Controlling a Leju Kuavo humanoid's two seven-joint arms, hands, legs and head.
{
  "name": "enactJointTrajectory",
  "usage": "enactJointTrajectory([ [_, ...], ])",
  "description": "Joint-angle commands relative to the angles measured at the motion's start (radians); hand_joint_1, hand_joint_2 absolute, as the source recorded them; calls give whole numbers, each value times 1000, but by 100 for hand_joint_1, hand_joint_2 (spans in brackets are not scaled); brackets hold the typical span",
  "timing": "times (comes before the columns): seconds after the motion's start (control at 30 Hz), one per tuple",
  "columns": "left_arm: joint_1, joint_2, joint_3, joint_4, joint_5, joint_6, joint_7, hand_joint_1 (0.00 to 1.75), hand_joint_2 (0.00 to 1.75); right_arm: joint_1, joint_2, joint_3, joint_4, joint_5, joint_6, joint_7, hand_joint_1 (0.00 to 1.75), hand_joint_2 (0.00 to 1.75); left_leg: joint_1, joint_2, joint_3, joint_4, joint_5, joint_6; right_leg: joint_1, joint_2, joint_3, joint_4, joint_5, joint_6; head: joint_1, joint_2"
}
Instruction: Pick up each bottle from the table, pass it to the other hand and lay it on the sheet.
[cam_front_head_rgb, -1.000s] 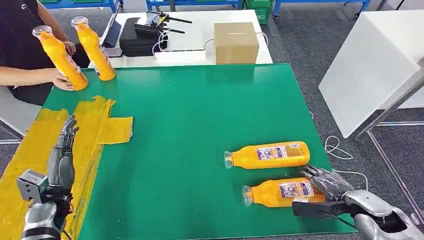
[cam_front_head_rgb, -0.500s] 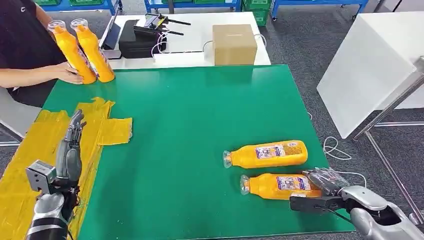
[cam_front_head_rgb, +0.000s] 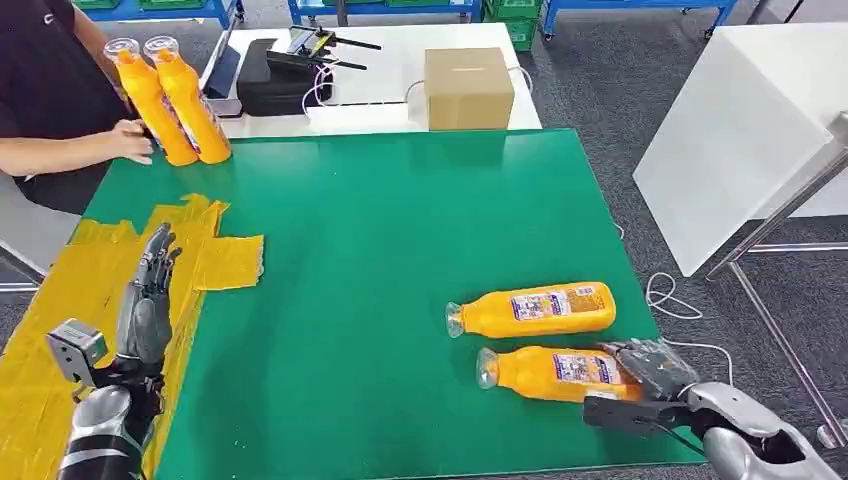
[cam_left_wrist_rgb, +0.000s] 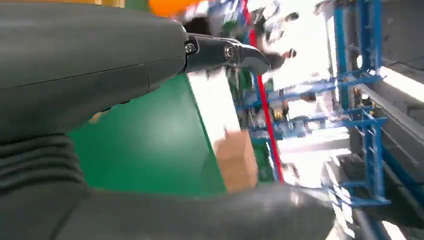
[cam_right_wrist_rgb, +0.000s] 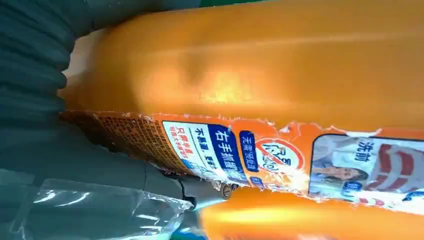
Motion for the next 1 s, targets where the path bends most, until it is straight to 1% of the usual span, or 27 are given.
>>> enactJointTrajectory([
  [0.03,174,-156,68,-131,411,-231,164,0,175,104,372,-50,-304,-17,-190,-123,175,175,2,5,1,-3,-1,-3,1,5,0,-1,1,-1,1,0],
  [0.07,193,-186,29,-166,406,-229,184,0,175,83,386,-30,-310,-17,-184,-105,175,175,2,6,1,-3,-2,-3,1,6,-2,-1,0,-1,-1,0],
  [0.1,202,-199,-15,-182,398,-213,192,0,175,53,396,-11,-298,-20,-177,-87,175,175,3,6,0,-2,-2,-4,2,5,-3,0,-1,-1,-2,0],
  [0.17,188,-188,-101,-169,403,-179,182,0,175,-30,417,7,-230,-51,-171,-72,175,175,2,1,-6,0,-1,-2,2,1,-8,0,0,0,0,0],
  [0.2,174,-181,-120,-156,402,-167,176,0,175,-65,427,6,-196,-69,-163,-74,175,175,2,-1,-7,0,0,-2,3,0,-9,0,0,0,0,0],
  [0.23,158,-170,-135,-139,414,-157,172,0,175,-104,441,3,-156,-90,-159,-81,175,175,2,0,-6,0,0,-2,3,1,-9,0,0,0,-1,0],
  [0.3,141,-157,-142,-118,425,-156,172,0,175,-149,461,0,-107,-118,-146,-83,175,175,2,0,-8,0,1,-2,2,1,-9,0,2,1,-1,0],
  [0.43,117,-163,-152,-81,439,-171,188,0,175,-241,523,1,20,-146,-140,-69,175,175,2,3,-6,-1,2,-2,1,3,-8,-1,2,0,0,0],
  [0.53,88,-174,-182,-48,438,-177,194,0,175,-318,580,14,140,-151,-140,-48,175,175,2,0,-6,-1,2,-3,2,0,-7,-1,2,0,0,0],
  [0.6,51,-178,-211,-16,437,-178,205,0,175,-400,626,39,278,-138,-143,-16,175,175,2,0,-5,-1,2,-3,2,0,-7,-2,2,0,0,0],
  [0.67,22,-179,-228,9,438,-172,208,0,175,-453,658,47,373,-140,-144,-6,175,175,1,2,-4,-1,2,-3,1,2,-7,-1,2,0,0,0],
  [0.73,2,-184,-239,20,438,-165,209,0,175,-487,688,51,439,-140,-147,-6,175,175,1,1,-5,-1,2,-2,1,2,-8,0,2,0,0,0],
  [0.8,0,-184,-243,20,435,-165,209,0,175,-494,696,55,456,-138,-145,-3,175,175,1,-1,-6,0,2,-2,1,0,-8,0,2,0,0,0],
  [1.0,-42,-194,-276,71,435,-162,206,0,175,-567,812,143,631,-101,-141,-3,175,175,1,1,-5,0,2,-3,1,2,-8,1,1,0,0,0],
])
